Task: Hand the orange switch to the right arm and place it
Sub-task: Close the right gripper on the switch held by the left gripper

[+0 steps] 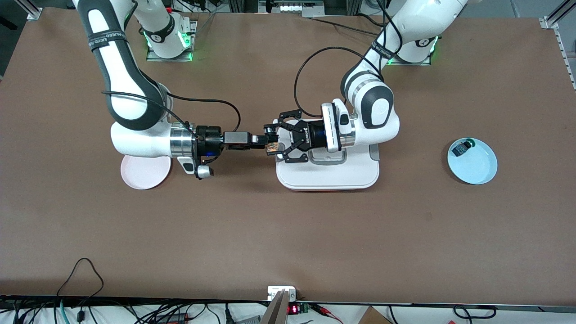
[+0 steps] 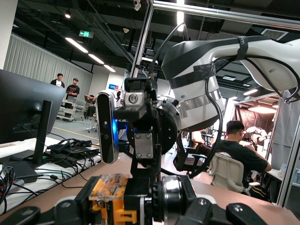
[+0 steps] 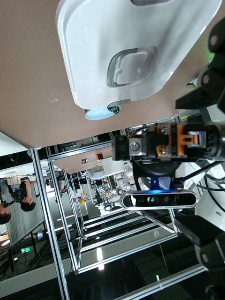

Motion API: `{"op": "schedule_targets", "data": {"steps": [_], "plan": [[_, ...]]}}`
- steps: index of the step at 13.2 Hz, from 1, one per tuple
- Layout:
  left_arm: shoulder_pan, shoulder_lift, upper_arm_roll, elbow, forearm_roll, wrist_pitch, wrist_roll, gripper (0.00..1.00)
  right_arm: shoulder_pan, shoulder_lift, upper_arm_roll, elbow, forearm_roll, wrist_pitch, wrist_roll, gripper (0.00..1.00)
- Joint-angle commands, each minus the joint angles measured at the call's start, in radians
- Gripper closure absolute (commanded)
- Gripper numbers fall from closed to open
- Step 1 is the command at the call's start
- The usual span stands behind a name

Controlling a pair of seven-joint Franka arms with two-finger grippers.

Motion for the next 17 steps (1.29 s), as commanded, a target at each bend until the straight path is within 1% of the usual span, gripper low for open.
{"op": "schedule_targets", "data": {"steps": [1, 4, 6, 10, 13, 14, 17], "plan": [[-0.002, -0.024, 0.001, -0.019, -0.032, 0.005, 0.038, 0.84, 0.022, -0.01, -0.006, -0.017, 0.026, 0.028, -0.03, 0.02], [-0.002, -0.023, 0.001, -0.019, -0.032, 0.005, 0.04, 0.84, 0.039, -0.009, -0.006, -0.019, 0.029, 0.041, -0.038, 0.13], [-0.002, -0.023, 0.001, -0.019, -0.032, 0.005, 0.038, 0.84, 0.06, -0.009, -0.006, -0.028, 0.078, 0.062, -0.062, 0.19], [0.0, -0.024, 0.001, -0.016, -0.032, 0.005, 0.032, 0.84, 0.065, -0.009, -0.006, -0.04, 0.089, 0.062, -0.078, 0.23], [0.0, -0.024, 0.001, -0.016, -0.032, 0.005, 0.032, 0.84, 0.061, -0.009, -0.006, -0.042, 0.089, 0.055, -0.079, 0.35], [0.0, -0.023, 0.001, -0.016, -0.032, 0.005, 0.032, 0.84, 0.061, -0.01, -0.006, -0.043, 0.089, 0.053, -0.079, 0.37], [-0.002, -0.023, 0.001, -0.016, -0.032, 0.005, 0.032, 0.84, 0.053, -0.013, -0.007, -0.048, 0.087, 0.044, -0.079, 0.37]]}}
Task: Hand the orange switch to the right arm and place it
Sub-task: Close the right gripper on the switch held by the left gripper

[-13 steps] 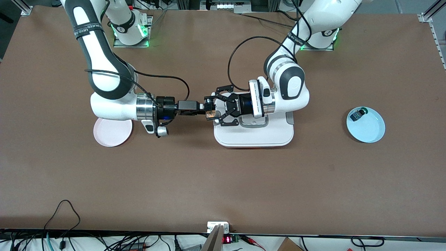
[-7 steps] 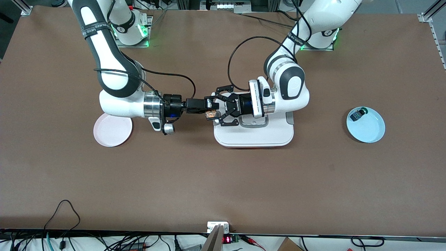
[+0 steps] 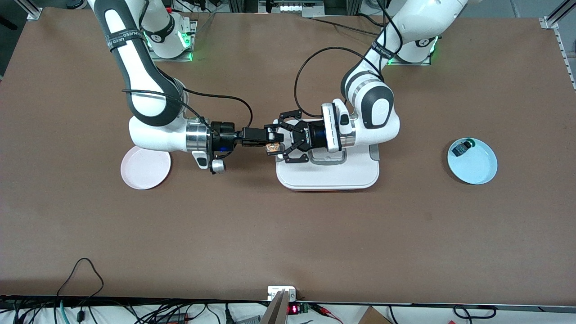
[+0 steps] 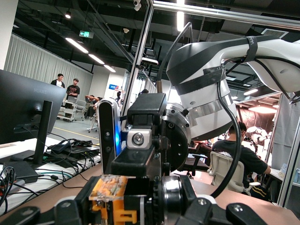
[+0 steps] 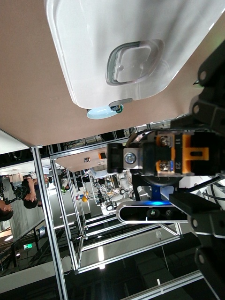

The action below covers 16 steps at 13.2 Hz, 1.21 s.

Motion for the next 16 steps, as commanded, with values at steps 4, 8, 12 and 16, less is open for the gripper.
{"op": "schedule_targets", "data": {"steps": [4, 8, 12, 16], "plan": [[-0.003, -0.022, 0.001, -0.01, -0.032, 0.007, 0.029, 0.84, -0.019, -0.016, -0.005, -0.034, 0.02, -0.044, -0.034, 0.39], [-0.003, -0.022, 0.001, -0.01, -0.032, 0.007, 0.029, 0.84, -0.019, -0.016, -0.005, -0.037, 0.02, -0.044, -0.04, 0.53], [-0.003, -0.022, 0.001, -0.011, -0.032, 0.007, 0.029, 0.84, -0.024, -0.018, -0.005, -0.037, 0.02, -0.044, -0.04, 0.84], [-0.003, -0.022, 0.001, -0.01, -0.032, 0.007, 0.029, 0.84, -0.025, -0.018, -0.005, -0.034, 0.02, -0.044, -0.04, 1.0]]}}
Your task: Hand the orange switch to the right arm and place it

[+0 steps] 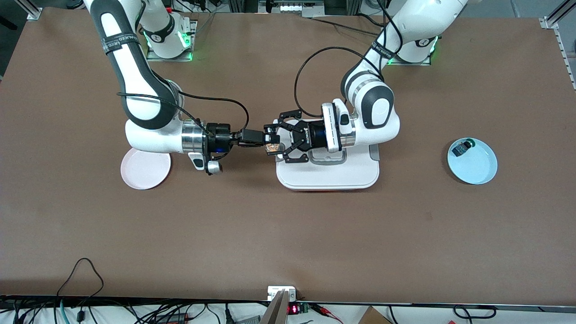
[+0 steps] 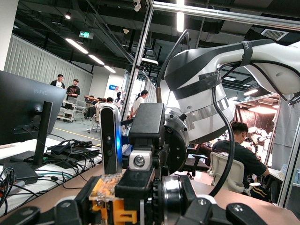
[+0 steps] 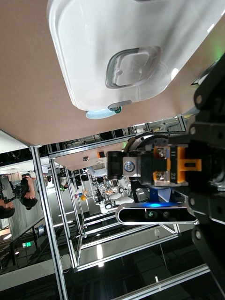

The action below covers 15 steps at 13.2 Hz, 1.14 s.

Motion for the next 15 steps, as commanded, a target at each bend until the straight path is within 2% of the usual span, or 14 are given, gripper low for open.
{"op": "schedule_targets", "data": {"steps": [1, 7, 10, 11, 12, 15], "plan": [[-0.003, -0.022, 0.001, -0.011, -0.031, 0.007, 0.027, 0.84, -0.01, -0.017, 0.003, -0.018, 0.019, -0.012, -0.024, 1.0], [-0.003, -0.022, 0.001, -0.013, -0.032, 0.006, 0.027, 0.82, -0.015, -0.016, 0.001, -0.012, 0.02, -0.014, -0.013, 1.0], [-0.009, -0.022, 0.001, -0.014, -0.029, 0.006, 0.037, 0.77, -0.027, -0.016, 0.001, -0.009, 0.02, -0.014, -0.008, 1.0], [-0.007, -0.022, 0.001, -0.016, -0.029, 0.004, 0.032, 0.52, -0.029, -0.016, 0.001, -0.009, 0.02, -0.018, -0.008, 1.0], [-0.009, -0.022, 0.001, -0.014, -0.029, 0.004, 0.031, 0.01, -0.03, -0.016, 0.001, -0.009, 0.02, -0.023, -0.008, 1.0], [-0.009, -0.023, 0.001, -0.016, -0.029, 0.004, 0.024, 0.0, -0.033, -0.016, 0.001, -0.009, 0.019, -0.025, -0.008, 1.0]]}}
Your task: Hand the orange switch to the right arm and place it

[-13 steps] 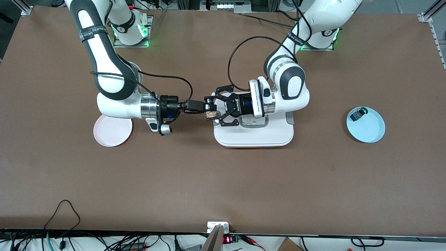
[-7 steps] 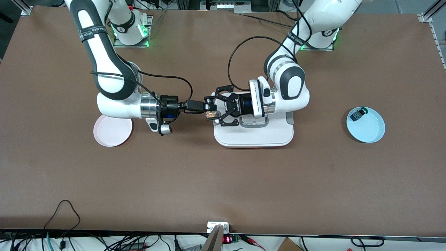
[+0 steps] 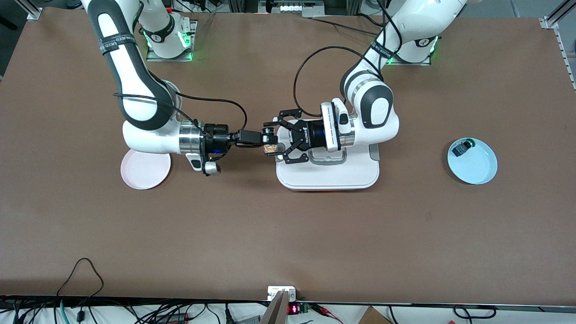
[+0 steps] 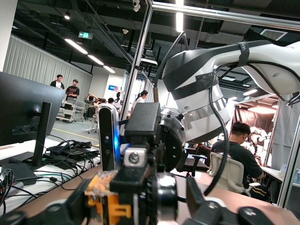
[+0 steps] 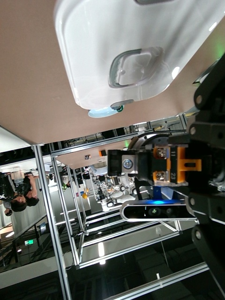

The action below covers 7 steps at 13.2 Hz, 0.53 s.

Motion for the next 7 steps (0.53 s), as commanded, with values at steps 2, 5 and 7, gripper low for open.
{"op": "schedule_targets", "data": {"steps": [2, 5, 7], "plan": [[-0.004, -0.025, 0.003, -0.021, -0.027, 0.002, 0.009, 0.0, -0.013, -0.015, 0.002, -0.008, 0.02, -0.014, -0.005, 1.0], [0.007, -0.043, 0.004, -0.025, -0.01, 0.0, -0.039, 0.0, -0.038, -0.015, -0.005, 0.009, -0.005, -0.039, 0.041, 1.0], [0.014, -0.054, 0.006, -0.025, 0.029, 0.0, -0.088, 0.0, -0.099, -0.013, -0.005, 0.06, -0.153, -0.108, 0.108, 1.0]]}}
